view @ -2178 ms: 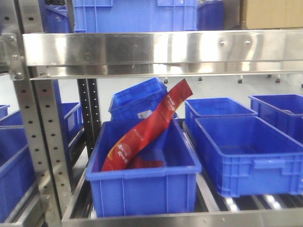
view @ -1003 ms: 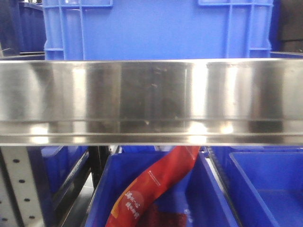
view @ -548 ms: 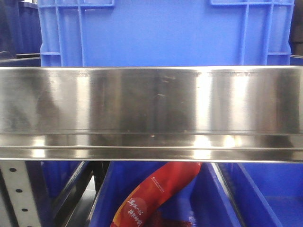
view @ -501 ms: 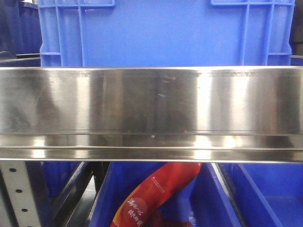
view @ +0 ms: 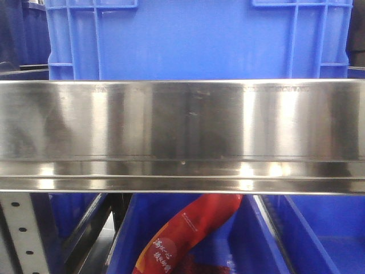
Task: Grab block from conveyor and place in blue bin
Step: 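Lower both grippers with the bricks down into the blue bin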
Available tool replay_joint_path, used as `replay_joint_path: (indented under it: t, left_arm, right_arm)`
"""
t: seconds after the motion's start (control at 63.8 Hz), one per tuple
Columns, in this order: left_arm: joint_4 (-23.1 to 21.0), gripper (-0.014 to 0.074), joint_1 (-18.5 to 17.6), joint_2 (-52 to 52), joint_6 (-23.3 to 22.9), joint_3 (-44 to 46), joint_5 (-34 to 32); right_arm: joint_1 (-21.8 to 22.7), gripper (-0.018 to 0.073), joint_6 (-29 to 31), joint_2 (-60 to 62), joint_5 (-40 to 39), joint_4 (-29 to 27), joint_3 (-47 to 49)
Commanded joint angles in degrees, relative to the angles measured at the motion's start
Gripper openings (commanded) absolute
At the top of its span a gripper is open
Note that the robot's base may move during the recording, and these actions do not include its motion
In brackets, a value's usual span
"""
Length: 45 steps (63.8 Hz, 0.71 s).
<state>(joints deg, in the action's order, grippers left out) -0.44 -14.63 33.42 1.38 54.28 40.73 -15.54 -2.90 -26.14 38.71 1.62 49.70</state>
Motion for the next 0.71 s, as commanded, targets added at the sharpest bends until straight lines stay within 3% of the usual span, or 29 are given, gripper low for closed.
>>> replay_joint_path:
  t: [0.0,0.501,0.611,0.689]
  left_arm:
    - [-0.35,-0.0111,-0.32,-0.22,-0.47,0.07,-1.28]
    - [-0.35,-0.0111,-0.34,0.34,-0.47,0.98,-5.91]
    - [-1.42,-0.0111,-0.43,4.0,3.53,5.55,-5.09]
    - [-2.08,-0.0111,-2.64,7.8,5.51,9.59,-5.09]
  right_arm:
    - [0.36,-0.0162,0.25,0.09,-1.13,0.27,0.53]
    - [0.36,-0.0162,0.25,-0.75,-3.25,-0.16,1.76]
    - [-0.07,-0.0162,0.99,-3.9,-3.26,-1.62,5.91]
    - [-2.32,-0.0162,3.3,-7.96,-3.38,-2.35,10.41]
